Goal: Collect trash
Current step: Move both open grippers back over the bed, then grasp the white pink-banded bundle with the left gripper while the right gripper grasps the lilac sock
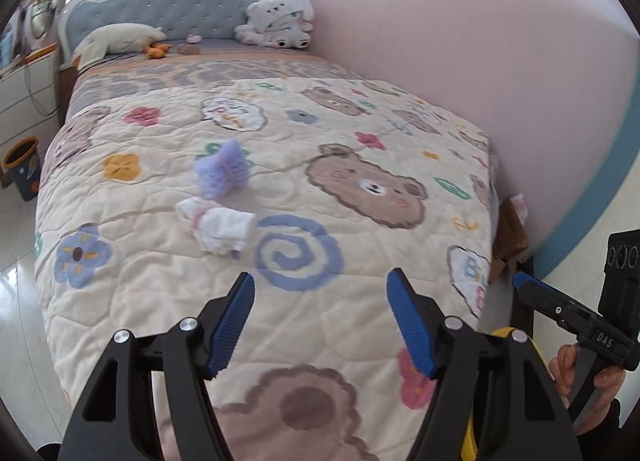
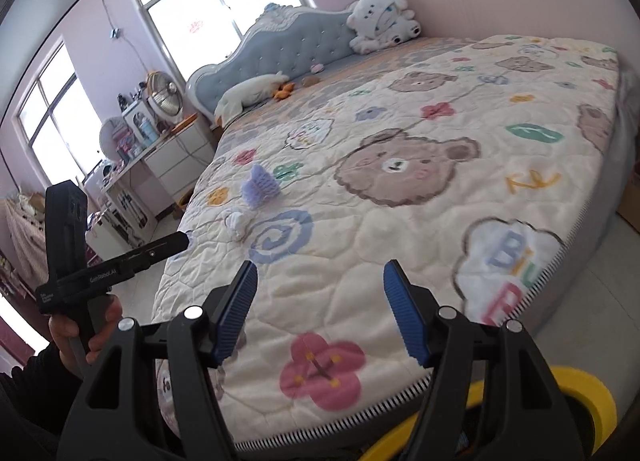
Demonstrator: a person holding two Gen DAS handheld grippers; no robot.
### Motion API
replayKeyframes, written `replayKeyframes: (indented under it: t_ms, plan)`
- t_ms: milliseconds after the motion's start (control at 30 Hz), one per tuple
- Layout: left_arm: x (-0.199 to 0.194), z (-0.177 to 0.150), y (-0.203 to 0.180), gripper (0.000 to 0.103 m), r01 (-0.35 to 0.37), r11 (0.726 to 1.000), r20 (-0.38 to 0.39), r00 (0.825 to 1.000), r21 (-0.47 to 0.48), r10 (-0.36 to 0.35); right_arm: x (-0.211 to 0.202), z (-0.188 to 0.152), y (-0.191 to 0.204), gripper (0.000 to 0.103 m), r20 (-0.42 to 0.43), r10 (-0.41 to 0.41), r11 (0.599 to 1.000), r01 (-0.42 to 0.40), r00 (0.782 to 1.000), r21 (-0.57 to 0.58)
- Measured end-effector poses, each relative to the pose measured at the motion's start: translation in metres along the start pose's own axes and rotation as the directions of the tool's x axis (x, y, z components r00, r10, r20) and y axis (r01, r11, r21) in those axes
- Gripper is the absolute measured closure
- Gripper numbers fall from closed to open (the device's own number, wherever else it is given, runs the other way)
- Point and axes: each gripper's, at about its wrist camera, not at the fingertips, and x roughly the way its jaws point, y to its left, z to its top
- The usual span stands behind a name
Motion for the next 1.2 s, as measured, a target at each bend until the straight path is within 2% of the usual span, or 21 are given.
replayKeyframes:
  t_ms: [133,300,500,633,867,1033,1200]
  plan:
    - [0.014,0.006,0.030,0.038,-0.026,0.997,-0.006,1.000,-0.068,0.025,0.045,0.031,0.016,0.040,-0.028,0.015,0.999,-0.017,0.999,-0.042]
    - [0.036,0.010,0.064,0.038,-0.057,0.985,-0.027,0.998,-0.162,0.053,0.112,0.071,0.035,0.039,-0.102,0.081,0.995,-0.087,0.991,-0.054]
    - [0.057,0.016,0.086,0.038,-0.069,0.966,-0.040,0.997,-0.251,0.060,0.197,0.111,0.059,0.039,-0.193,0.162,0.982,-0.177,0.968,-0.064]
    - [0.069,0.022,0.093,0.038,-0.070,0.955,-0.042,0.997,-0.288,0.061,0.246,0.129,0.073,0.039,-0.232,0.183,0.977,-0.204,0.955,-0.066]
    - [0.089,0.024,0.097,0.038,-0.075,0.940,-0.053,0.997,-0.334,0.061,0.308,0.140,0.080,0.039,-0.313,0.210,0.973,-0.229,0.926,-0.026]
    - [0.101,0.023,0.100,0.038,-0.082,0.935,-0.057,0.996,-0.345,0.066,0.331,0.138,0.085,0.039,-0.352,0.210,0.971,-0.236,0.912,-0.032]
    - [0.109,0.022,0.100,0.048,-0.080,0.935,-0.039,0.997,-0.347,0.071,0.355,0.136,0.086,0.039,-0.390,0.185,0.975,-0.217,0.902,-0.039]
